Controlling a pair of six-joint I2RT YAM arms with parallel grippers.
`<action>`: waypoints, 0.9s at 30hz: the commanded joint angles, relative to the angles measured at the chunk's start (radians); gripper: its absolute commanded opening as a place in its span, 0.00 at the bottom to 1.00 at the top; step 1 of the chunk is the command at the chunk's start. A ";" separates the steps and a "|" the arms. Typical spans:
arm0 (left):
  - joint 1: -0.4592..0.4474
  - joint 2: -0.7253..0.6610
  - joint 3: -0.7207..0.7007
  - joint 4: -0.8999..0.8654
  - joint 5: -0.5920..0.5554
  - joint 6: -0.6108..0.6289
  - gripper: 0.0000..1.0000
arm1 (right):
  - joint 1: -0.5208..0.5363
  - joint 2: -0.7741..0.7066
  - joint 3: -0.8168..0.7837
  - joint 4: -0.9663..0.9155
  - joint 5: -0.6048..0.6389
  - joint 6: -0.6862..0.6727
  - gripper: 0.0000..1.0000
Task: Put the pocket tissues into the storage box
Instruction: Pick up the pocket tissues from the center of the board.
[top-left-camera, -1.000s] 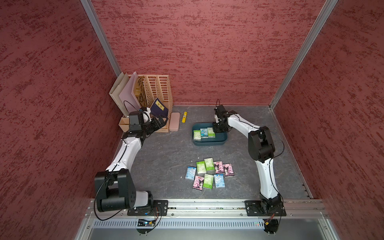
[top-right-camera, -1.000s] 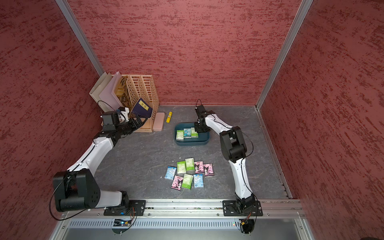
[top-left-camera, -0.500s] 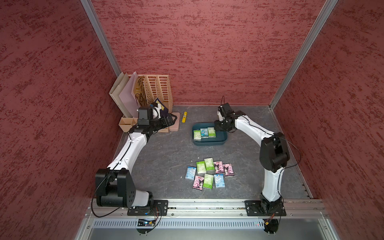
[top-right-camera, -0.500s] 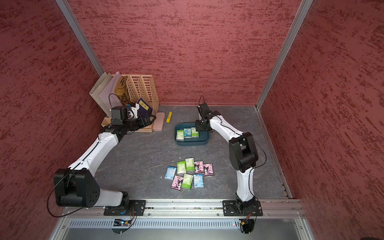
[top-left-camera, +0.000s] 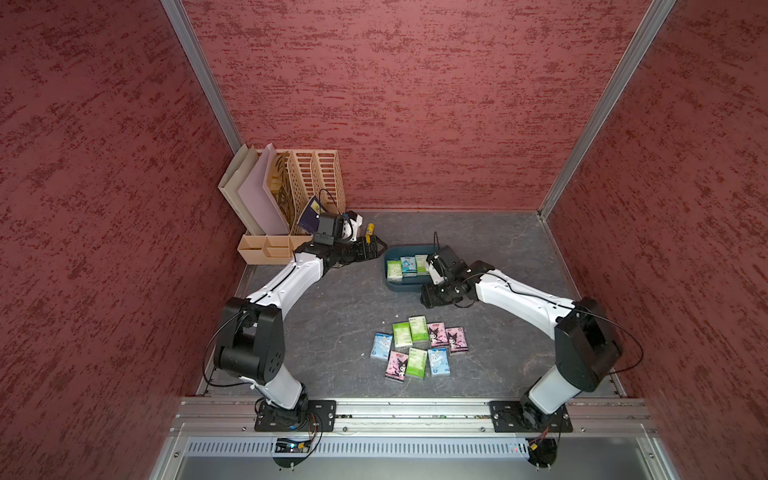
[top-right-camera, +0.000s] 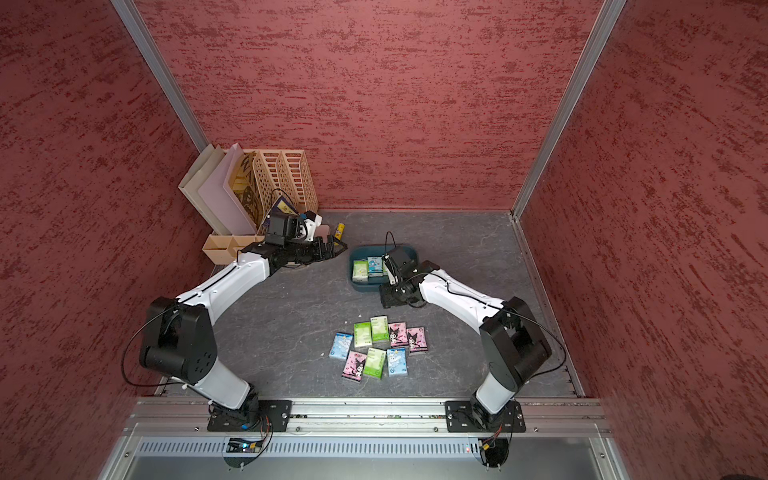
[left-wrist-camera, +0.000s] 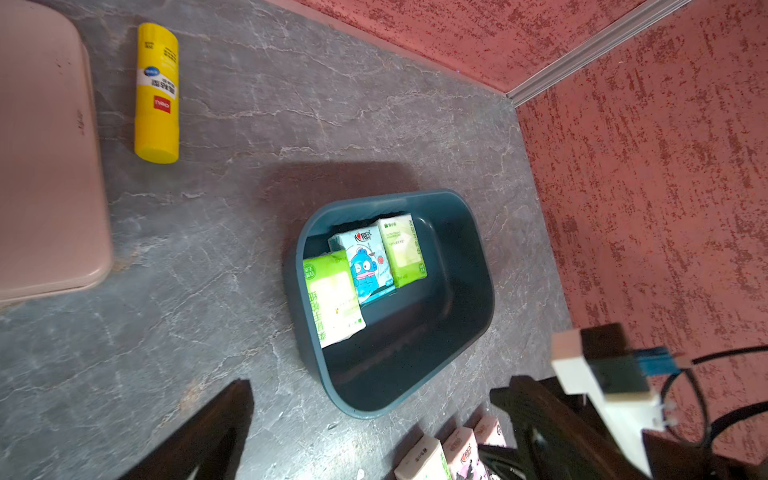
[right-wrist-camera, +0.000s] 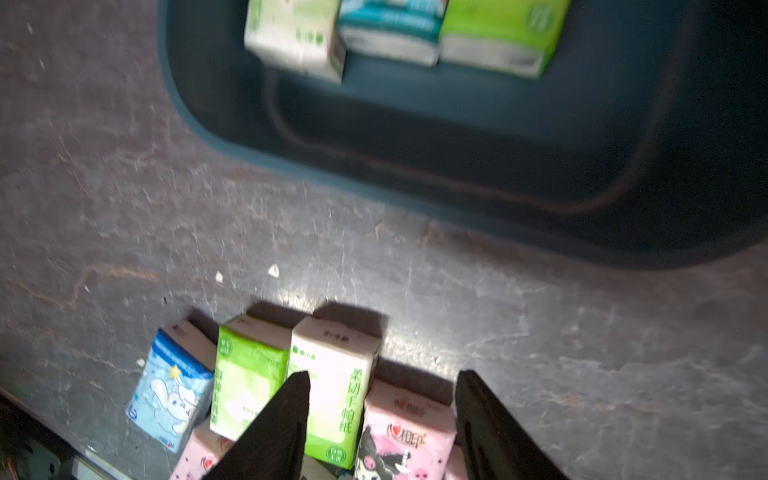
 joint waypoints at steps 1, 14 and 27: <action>-0.003 0.044 0.013 0.062 0.088 -0.059 1.00 | 0.026 0.013 -0.011 0.082 -0.054 0.046 0.59; -0.018 0.077 0.022 0.062 0.091 -0.062 1.00 | 0.035 0.120 -0.028 0.130 -0.140 0.046 0.53; -0.015 0.083 0.037 0.027 0.073 -0.035 1.00 | 0.039 0.135 -0.072 0.129 -0.147 0.049 0.54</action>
